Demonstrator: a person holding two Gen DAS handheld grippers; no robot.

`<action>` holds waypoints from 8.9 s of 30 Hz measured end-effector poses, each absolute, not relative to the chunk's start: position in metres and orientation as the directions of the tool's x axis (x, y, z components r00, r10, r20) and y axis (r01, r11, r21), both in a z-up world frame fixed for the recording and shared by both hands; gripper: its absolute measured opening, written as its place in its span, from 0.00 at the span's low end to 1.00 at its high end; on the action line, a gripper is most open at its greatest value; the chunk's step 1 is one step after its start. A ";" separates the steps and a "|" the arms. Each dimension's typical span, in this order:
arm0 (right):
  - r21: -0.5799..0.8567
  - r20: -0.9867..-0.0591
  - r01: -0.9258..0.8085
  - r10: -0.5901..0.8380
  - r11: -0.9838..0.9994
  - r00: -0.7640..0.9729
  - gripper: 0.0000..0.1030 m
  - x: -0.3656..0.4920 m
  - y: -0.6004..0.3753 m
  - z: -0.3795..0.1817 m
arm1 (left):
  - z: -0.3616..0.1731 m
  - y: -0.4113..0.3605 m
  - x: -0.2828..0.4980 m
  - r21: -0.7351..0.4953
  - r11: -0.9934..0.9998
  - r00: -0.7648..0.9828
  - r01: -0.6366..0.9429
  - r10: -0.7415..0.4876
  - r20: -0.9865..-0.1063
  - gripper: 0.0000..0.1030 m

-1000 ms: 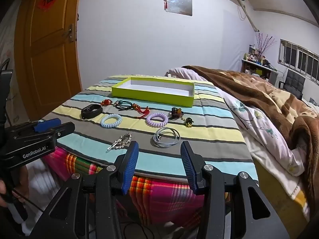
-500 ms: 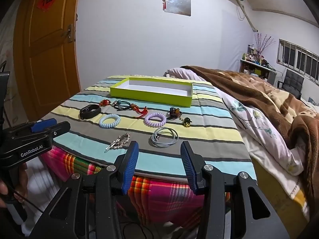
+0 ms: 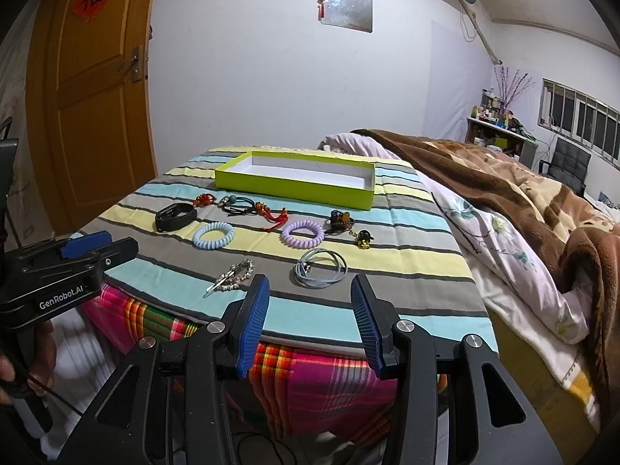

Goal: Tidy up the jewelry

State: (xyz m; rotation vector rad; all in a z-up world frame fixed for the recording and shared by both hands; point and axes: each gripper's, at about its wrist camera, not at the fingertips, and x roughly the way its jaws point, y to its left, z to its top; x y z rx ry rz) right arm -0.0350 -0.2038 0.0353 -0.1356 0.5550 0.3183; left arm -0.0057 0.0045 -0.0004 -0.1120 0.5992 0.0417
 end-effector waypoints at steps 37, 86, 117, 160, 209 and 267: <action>-0.028 -0.543 -0.328 0.261 0.944 0.798 0.43 -0.031 -0.205 0.037 | -0.003 0.001 -0.005 -0.094 0.994 0.816 -0.058 -0.007 -0.578 0.46; -0.002 -0.599 -0.318 0.253 0.948 0.760 0.43 0.014 -0.211 0.018 | -0.018 0.005 0.044 -0.069 0.995 0.780 -0.067 0.009 -0.626 0.46; 0.052 -0.718 -0.379 0.299 0.924 0.629 0.16 0.074 -0.173 -0.017 | -0.038 0.006 0.119 -0.023 0.998 0.695 -0.050 0.018 -0.718 0.26; 0.038 -0.611 -0.408 0.344 0.912 0.713 0.12 0.164 -0.185 0.062 | 0.048 0.029 0.183 -0.033 0.999 0.822 0.017 -0.032 -0.569 0.09; 0.128 -0.694 -0.384 0.359 0.914 0.624 0.36 0.291 -0.168 0.034 | 0.019 0.059 0.286 -0.060 0.998 0.759 0.006 -0.044 -0.650 0.24; 0.121 -0.630 -0.412 0.391 0.903 0.671 0.36 0.099 -0.211 0.033 | 0.017 0.037 0.099 -0.105 0.994 0.818 0.017 -0.074 -0.570 0.24</action>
